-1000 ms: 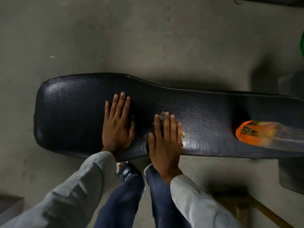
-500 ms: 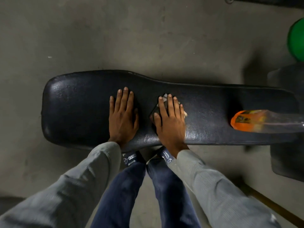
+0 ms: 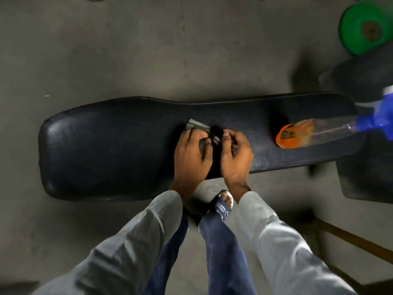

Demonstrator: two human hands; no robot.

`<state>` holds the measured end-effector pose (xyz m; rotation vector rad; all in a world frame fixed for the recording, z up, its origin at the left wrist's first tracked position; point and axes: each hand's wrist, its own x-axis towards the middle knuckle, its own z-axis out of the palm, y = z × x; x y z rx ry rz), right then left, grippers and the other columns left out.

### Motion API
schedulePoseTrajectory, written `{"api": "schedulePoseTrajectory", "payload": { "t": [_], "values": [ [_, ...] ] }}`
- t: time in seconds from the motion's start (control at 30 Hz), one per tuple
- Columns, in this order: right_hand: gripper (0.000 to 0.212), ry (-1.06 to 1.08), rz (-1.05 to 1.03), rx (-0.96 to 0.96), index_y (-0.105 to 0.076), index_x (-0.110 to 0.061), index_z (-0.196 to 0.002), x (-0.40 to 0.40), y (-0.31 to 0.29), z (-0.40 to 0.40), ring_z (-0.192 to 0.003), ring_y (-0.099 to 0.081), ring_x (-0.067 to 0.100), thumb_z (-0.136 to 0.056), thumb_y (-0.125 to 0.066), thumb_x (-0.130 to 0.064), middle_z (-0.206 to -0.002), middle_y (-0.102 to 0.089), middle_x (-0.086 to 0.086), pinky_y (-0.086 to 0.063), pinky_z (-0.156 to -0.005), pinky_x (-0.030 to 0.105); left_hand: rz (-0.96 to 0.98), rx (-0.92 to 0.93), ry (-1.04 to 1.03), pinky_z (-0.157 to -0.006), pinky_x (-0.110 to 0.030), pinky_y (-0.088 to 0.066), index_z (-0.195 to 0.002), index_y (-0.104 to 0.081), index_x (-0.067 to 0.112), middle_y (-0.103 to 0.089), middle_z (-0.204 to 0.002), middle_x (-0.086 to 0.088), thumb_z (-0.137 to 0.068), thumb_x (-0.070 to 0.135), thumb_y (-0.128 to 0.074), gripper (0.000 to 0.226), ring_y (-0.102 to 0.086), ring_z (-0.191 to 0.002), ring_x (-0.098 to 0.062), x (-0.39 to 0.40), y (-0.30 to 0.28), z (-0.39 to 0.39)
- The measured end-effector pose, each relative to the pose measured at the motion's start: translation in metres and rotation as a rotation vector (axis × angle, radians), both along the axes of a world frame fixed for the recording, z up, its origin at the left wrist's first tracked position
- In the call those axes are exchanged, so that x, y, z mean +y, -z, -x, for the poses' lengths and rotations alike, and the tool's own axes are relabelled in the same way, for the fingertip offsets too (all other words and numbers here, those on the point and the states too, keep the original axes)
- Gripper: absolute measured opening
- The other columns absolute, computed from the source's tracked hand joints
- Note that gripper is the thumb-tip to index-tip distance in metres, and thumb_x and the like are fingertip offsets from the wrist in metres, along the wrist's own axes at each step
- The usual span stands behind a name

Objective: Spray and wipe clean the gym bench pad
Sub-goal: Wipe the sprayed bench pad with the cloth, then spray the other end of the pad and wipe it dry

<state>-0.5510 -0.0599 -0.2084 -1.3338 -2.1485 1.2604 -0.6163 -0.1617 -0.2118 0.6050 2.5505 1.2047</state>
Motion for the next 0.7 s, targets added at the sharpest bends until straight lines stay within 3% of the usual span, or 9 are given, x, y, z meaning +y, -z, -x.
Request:
{"api": "schedulePoseTrajectory", "payload": {
  "t": [0.1,0.17,0.37,0.43,0.53,0.6,0.7],
  "values": [
    [0.022,0.146,0.023,0.082,-0.076,-0.024,-0.116,0.018,-0.001,-0.024,-0.100,-0.074,0.009,-0.107,-0.060,-0.036,-0.111,-0.078,-0.004,-0.062,-0.092,0.043,-0.045,-0.001,0.035,-0.095,-0.035,-0.052,-0.111,-0.067,0.014,-0.068,-0.113,-0.002,-0.098,0.032,-0.054,0.026,-0.065,-0.105,-0.020,0.024,-0.002,-0.017],
    [0.019,0.221,0.036,0.152,-0.077,-0.018,-0.116,0.033,-0.004,-0.041,-0.096,-0.073,0.006,-0.109,-0.062,-0.026,-0.109,-0.079,-0.004,-0.062,-0.086,0.031,-0.085,-0.011,0.067,-0.091,-0.033,-0.054,-0.112,-0.067,0.014,-0.067,-0.111,0.000,-0.098,0.031,-0.054,0.026,-0.066,-0.103,-0.017,0.045,-0.005,-0.027],
    [0.011,0.295,-0.039,0.263,-0.073,-0.022,-0.105,0.078,-0.028,-0.084,-0.083,-0.065,-0.002,-0.108,-0.064,-0.016,-0.099,-0.074,-0.008,-0.050,-0.072,0.014,-0.125,-0.015,0.177,-0.087,-0.043,-0.059,-0.114,-0.067,0.014,-0.068,-0.110,0.000,-0.089,0.013,-0.063,0.025,-0.067,-0.099,-0.018,0.118,-0.012,-0.050],
    [0.012,0.330,-0.103,0.271,-0.069,-0.021,-0.094,0.091,-0.037,-0.098,-0.072,-0.059,0.000,-0.106,-0.067,-0.019,-0.086,-0.069,-0.011,-0.047,-0.066,0.020,-0.114,-0.061,0.239,-0.087,-0.043,-0.059,-0.121,-0.067,0.015,-0.069,-0.114,0.001,-0.085,0.011,-0.071,0.036,-0.066,-0.098,-0.015,0.141,-0.016,-0.058],
    [0.032,0.344,-0.281,0.312,-0.054,-0.010,-0.082,0.110,-0.053,-0.113,-0.066,-0.049,0.019,-0.099,-0.076,-0.025,-0.076,-0.052,0.001,-0.042,-0.061,0.037,-0.081,-0.120,0.351,-0.090,-0.045,-0.059,-0.139,-0.061,0.020,-0.066,-0.128,-0.001,-0.081,0.024,-0.083,0.061,-0.067,-0.107,-0.021,0.168,-0.019,-0.067],
    [0.041,0.361,-0.351,0.349,-0.050,-0.004,-0.089,0.126,-0.063,-0.113,-0.072,-0.047,0.026,-0.092,-0.085,-0.025,-0.083,-0.048,0.011,-0.044,-0.067,0.045,-0.045,-0.089,0.410,-0.089,-0.043,-0.058,-0.147,-0.056,0.022,-0.062,-0.132,-0.003,-0.081,0.036,-0.079,0.071,-0.066,-0.112,-0.028,0.182,-0.020,-0.071],
    [0.060,0.296,-0.360,0.360,-0.054,0.001,-0.116,0.157,-0.075,-0.100,-0.098,-0.059,0.034,-0.084,-0.093,-0.030,-0.109,-0.055,0.021,-0.053,-0.089,0.051,0.011,-0.037,0.393,-0.086,-0.042,-0.054,-0.142,-0.057,0.019,-0.061,-0.128,-0.009,-0.084,0.039,-0.072,0.063,-0.064,-0.115,-0.034,0.198,-0.020,-0.078]
  ]
}}
